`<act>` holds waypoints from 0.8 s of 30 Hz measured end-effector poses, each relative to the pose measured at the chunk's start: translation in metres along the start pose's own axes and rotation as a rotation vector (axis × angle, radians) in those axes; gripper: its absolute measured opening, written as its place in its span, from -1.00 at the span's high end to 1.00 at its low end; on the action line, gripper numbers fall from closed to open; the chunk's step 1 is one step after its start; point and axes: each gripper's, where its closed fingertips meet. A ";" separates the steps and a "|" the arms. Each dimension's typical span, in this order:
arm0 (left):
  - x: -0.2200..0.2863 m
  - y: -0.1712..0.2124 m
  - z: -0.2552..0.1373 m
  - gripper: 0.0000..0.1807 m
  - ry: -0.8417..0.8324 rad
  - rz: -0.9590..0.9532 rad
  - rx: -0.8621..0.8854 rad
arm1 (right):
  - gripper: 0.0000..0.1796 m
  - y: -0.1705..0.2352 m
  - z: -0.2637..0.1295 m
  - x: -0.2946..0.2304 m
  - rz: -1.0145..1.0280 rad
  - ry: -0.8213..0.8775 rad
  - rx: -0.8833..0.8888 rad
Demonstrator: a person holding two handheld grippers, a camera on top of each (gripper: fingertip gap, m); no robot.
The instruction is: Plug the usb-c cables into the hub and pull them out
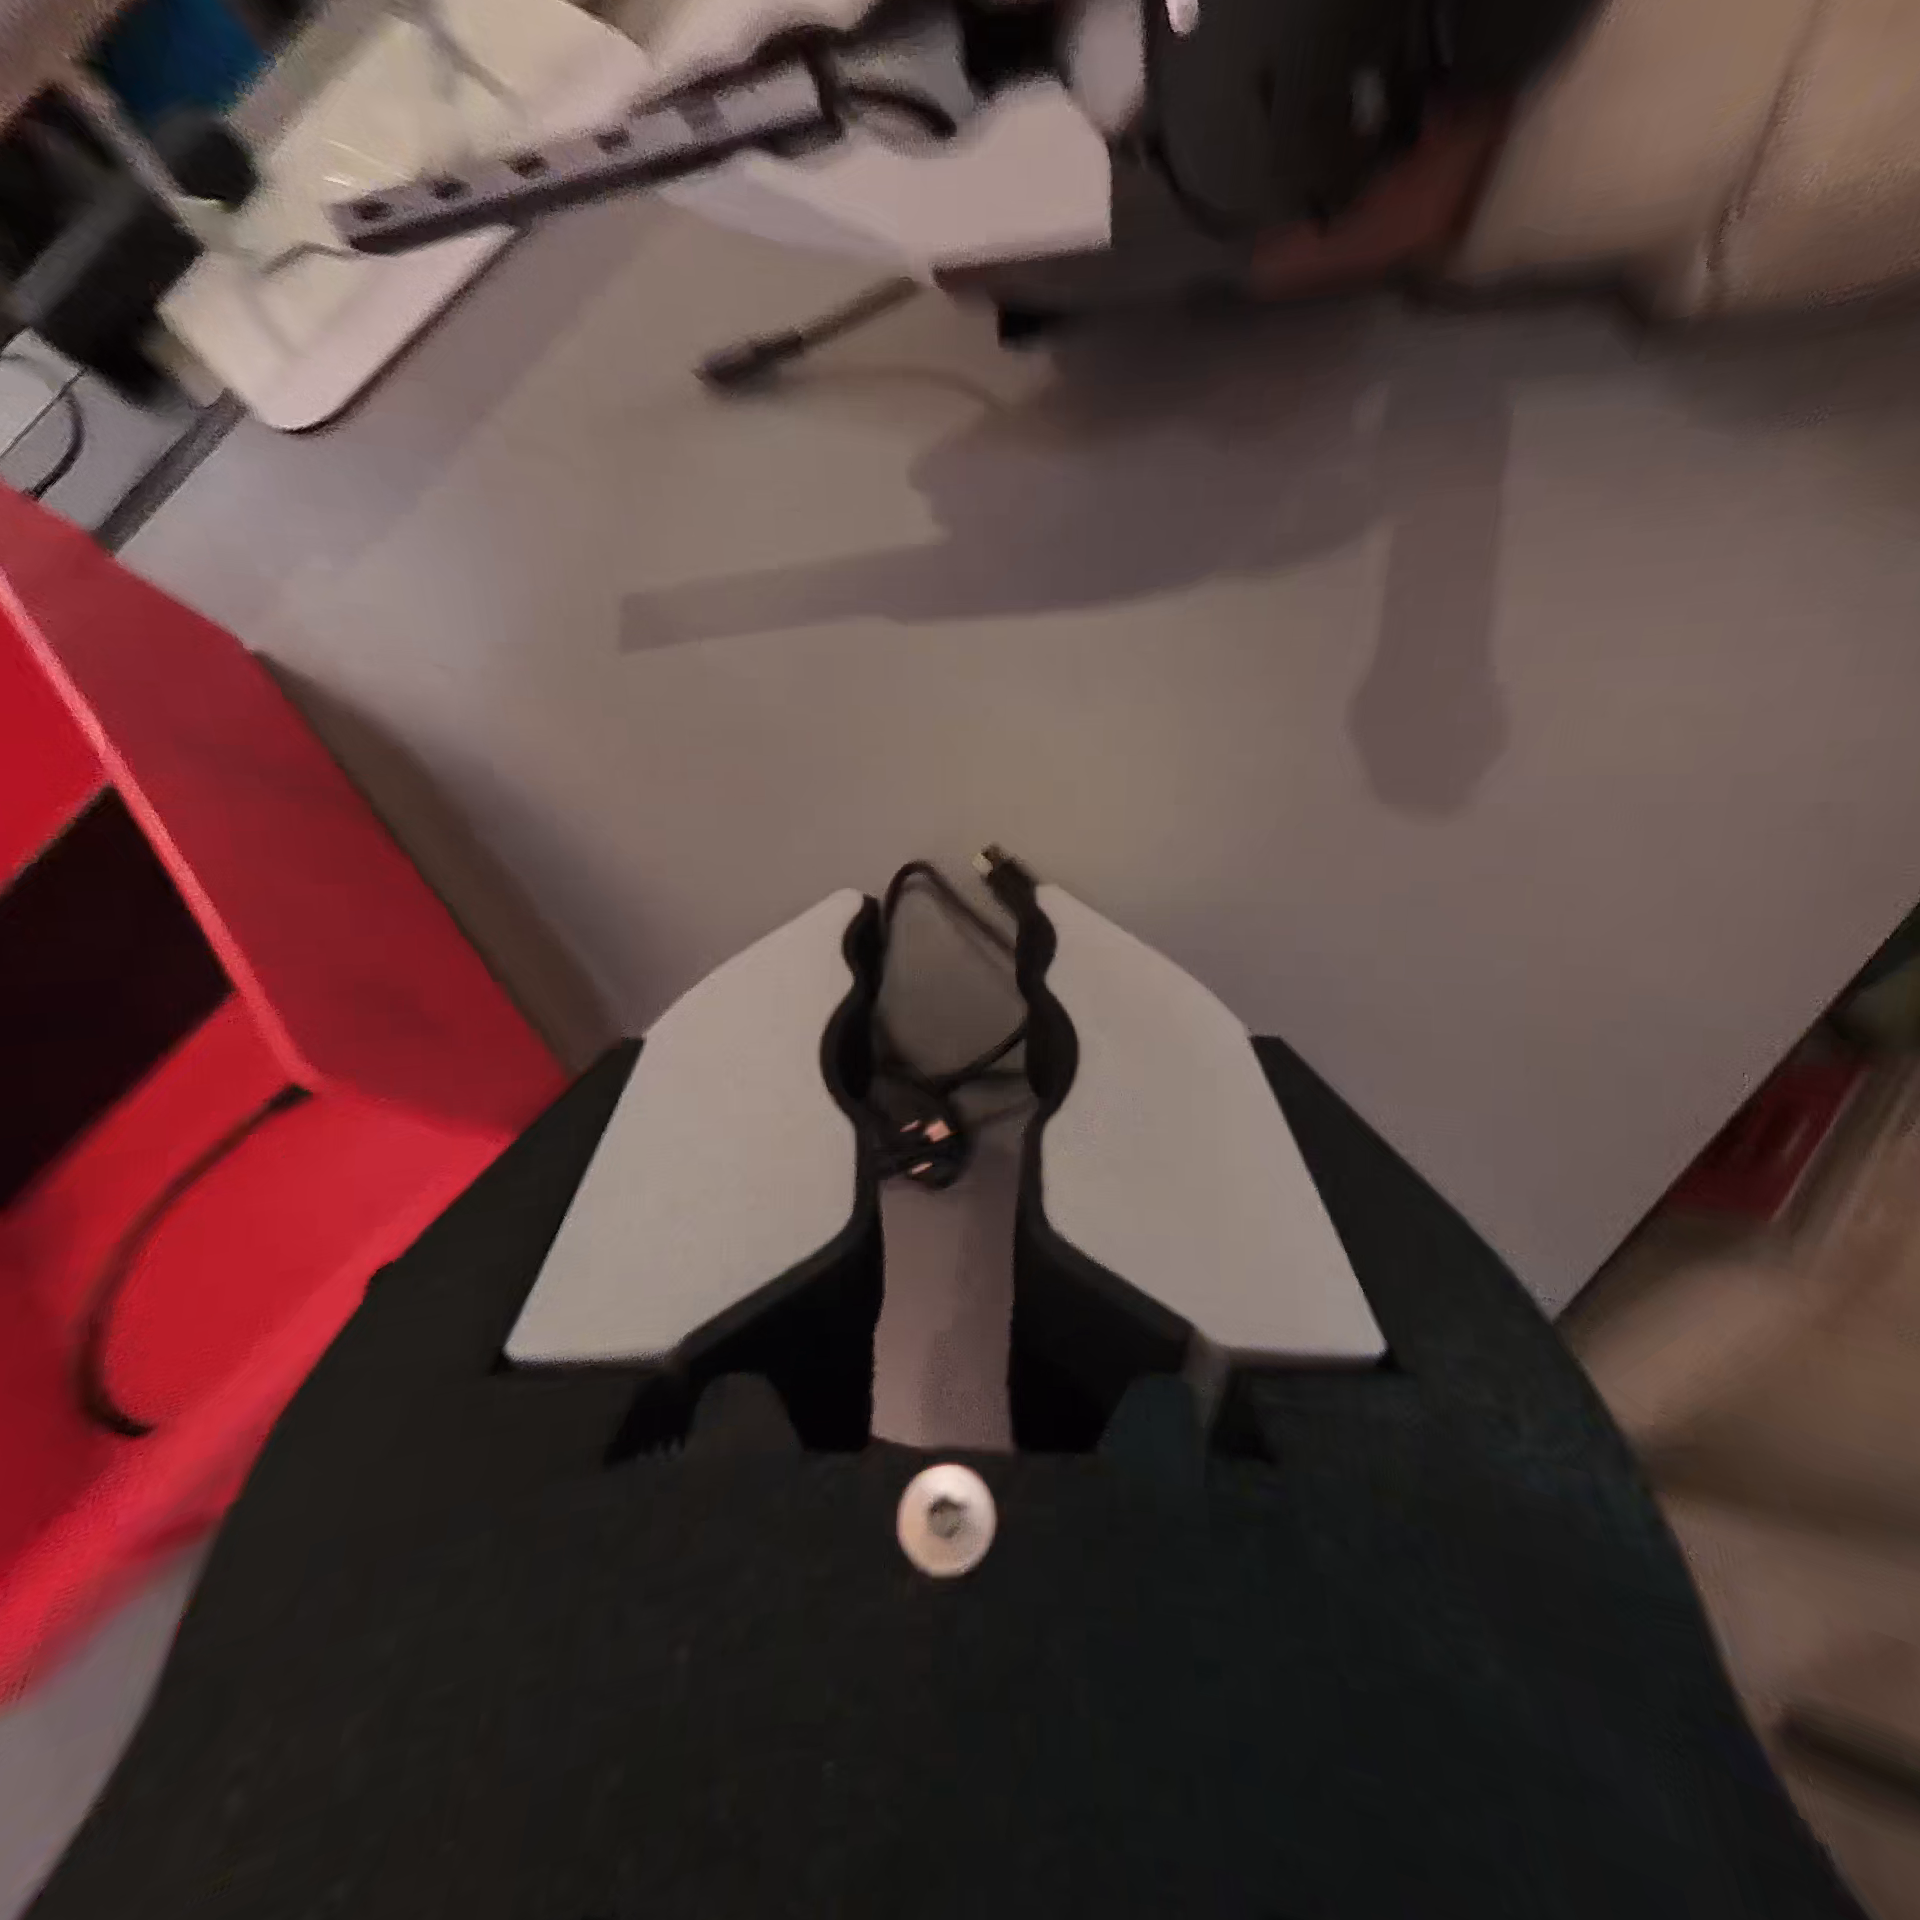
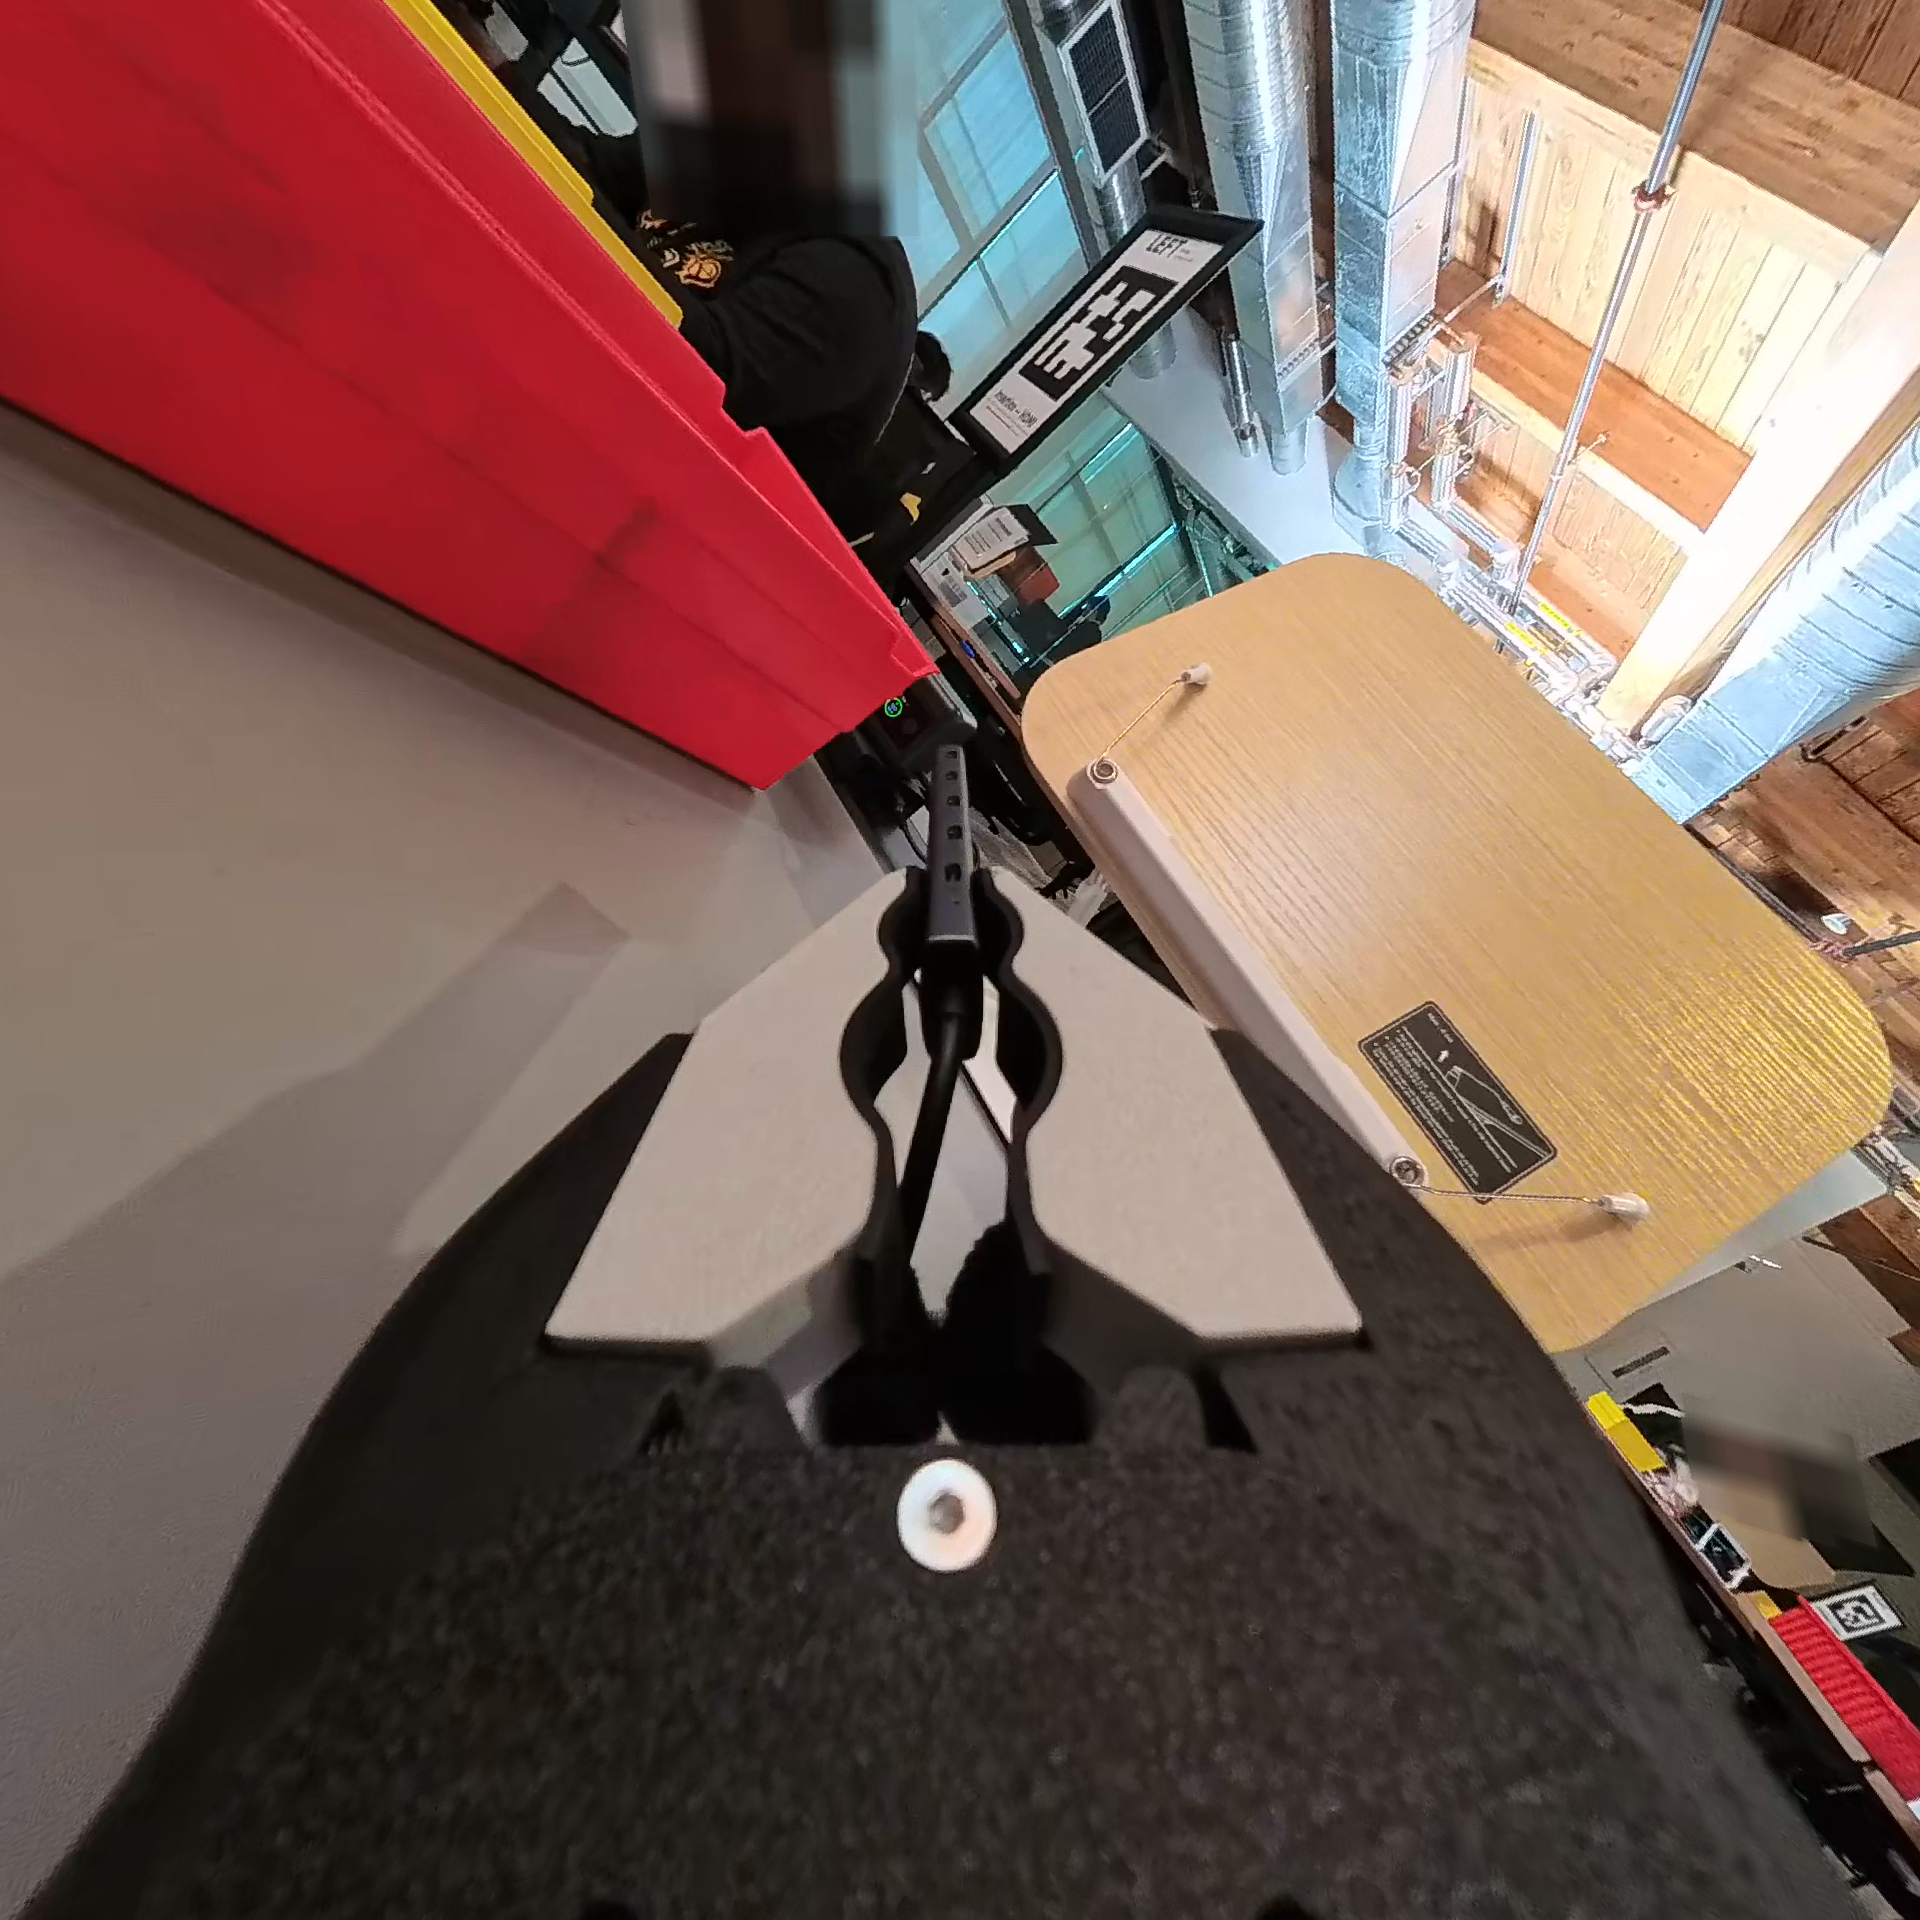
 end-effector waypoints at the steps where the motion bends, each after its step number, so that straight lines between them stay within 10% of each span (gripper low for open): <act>1: 0.006 -0.005 -0.001 0.78 -0.027 -0.099 0.036 | 0.90 0.000 0.000 0.000 0.000 0.000 0.000; 11: 0.035 0.038 0.042 0.82 -0.306 -0.178 -0.113 | 0.90 0.000 0.000 0.000 0.004 -0.001 0.002; 24: 0.035 0.052 0.053 0.91 -0.120 -0.361 -0.148 | 0.90 -0.001 0.001 -0.005 0.001 -0.021 -0.002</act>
Point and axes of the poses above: each gripper's, where its closed fingertips meet, z out along the fingers, y out of its underside, x = y × z across the jaws, and after that the axes turned 11 degrees about -y, right-handed
